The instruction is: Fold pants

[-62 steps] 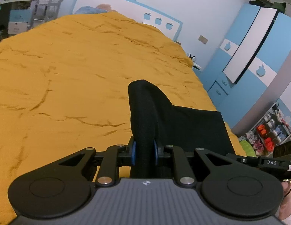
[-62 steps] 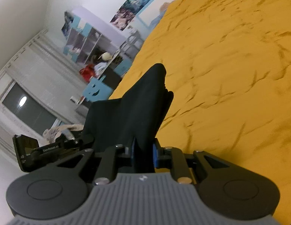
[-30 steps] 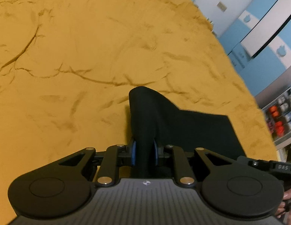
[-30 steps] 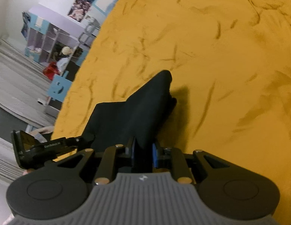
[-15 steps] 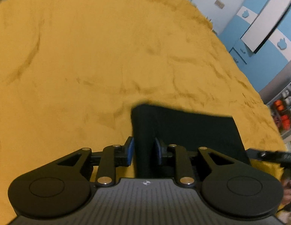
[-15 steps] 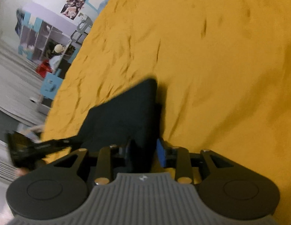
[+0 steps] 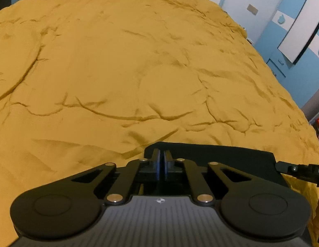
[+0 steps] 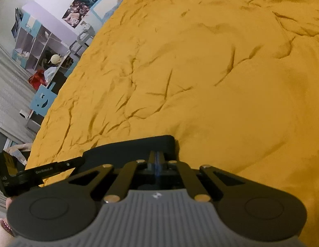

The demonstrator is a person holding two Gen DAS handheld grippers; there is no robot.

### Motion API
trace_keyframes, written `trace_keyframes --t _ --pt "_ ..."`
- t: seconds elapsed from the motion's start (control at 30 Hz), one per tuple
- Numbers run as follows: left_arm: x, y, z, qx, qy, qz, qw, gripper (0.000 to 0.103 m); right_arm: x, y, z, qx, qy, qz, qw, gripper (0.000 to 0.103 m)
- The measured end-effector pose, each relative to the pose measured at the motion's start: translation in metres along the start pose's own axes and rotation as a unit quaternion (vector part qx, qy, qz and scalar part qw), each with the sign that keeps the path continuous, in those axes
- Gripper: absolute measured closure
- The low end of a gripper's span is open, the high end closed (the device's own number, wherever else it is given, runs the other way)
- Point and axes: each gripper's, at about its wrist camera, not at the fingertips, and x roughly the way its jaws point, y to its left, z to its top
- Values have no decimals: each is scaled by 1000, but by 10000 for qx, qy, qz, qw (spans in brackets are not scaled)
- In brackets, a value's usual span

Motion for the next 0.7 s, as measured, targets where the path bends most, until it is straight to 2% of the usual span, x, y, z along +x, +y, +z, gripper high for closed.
trace_keyframes --t 0.13,0.27,0.33,0.37,0.53,0.63,0.7 --pt "-26 -3 -2 125 -126 174 9997 94 -23 25 -6 -514 -147 -322 9981 103" --pt "-62 -15 -15 497 -227 266 9982 93 -53 53 -27 -1027 -335 -421 9933 101" --pt "-83 -24 -28 651 -339 315 9968 93 -66 67 -43 -1303 -411 -473 9895 94" --pt "-93 -29 -36 739 -401 313 9960 92 -71 74 -53 -1456 -452 -510 9870 87" --pt "-122 -50 -78 1078 -537 366 9920 89 -91 103 -98 -2196 -438 -545 9731 85" --pt "-129 -56 -103 1167 -557 431 9907 81 -95 113 -123 -2558 -398 -632 9638 78" --pt "-127 -56 -116 1159 -480 519 9907 80 -92 112 -138 -2727 -315 -776 9585 71"
